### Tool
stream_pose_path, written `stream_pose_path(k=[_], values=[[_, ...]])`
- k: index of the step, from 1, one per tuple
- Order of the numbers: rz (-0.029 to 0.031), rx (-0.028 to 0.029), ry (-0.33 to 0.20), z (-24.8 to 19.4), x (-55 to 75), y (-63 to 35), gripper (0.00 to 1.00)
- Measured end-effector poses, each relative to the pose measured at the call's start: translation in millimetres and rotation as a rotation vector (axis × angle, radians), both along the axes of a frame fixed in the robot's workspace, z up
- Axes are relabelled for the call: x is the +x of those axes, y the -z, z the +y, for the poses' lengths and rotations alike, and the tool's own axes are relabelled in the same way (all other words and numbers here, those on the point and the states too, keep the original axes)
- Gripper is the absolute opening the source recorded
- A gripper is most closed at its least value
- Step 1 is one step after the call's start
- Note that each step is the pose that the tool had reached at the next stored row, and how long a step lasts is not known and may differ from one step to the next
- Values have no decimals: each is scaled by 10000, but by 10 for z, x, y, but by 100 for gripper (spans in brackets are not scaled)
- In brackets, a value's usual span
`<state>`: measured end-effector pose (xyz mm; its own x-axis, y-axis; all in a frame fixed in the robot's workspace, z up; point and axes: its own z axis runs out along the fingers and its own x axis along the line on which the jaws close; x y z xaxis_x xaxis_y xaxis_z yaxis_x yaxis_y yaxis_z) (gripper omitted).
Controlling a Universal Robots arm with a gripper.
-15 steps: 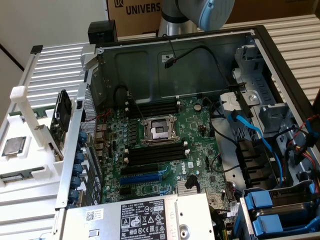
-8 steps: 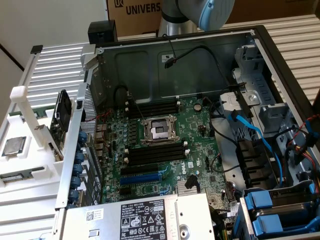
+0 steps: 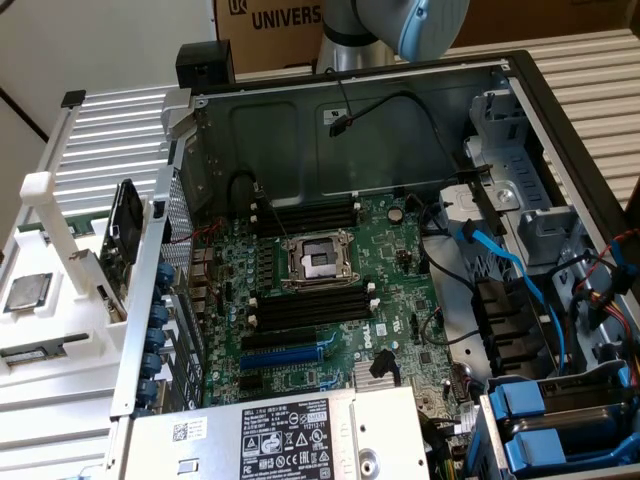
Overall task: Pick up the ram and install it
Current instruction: 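Pick up the ram and move it above insertion slot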
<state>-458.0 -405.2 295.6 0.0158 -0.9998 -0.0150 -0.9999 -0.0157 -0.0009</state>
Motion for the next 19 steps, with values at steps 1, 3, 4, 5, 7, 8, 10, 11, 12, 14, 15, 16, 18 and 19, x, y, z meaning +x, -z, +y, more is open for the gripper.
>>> stream_pose_path(k=[1, 3, 4, 5, 7, 8, 10, 11, 12, 14, 15, 16, 18, 19], values=[[1, 3, 0, -5, 0, 36, 11], [2, 5, 0, -15, 0, 182, 11], [1, 5, 0, -17, 0, 220, 11], [1, 5, 0, -19, 0, 254, 11], [1, 5, 0, -22, 0, 292, 11], [1, 5, 0, -24, 0, 329, 11], [0, 6, -1, -36, 0, 401, 11], [1, 5, 0, -42, 0, 419, 11], [2, 5, 0, -48, 0, 438, 11], [1, 5, 0, -61, 0, 474, 11], [4, 4, 0, -69, -1, 491, 11], [3, 4, 0, -78, -1, 510, 11], [1, 6, 0, -102, 0, 565, 11], [-1, 7, 0, -107, 0, 584, 11]])
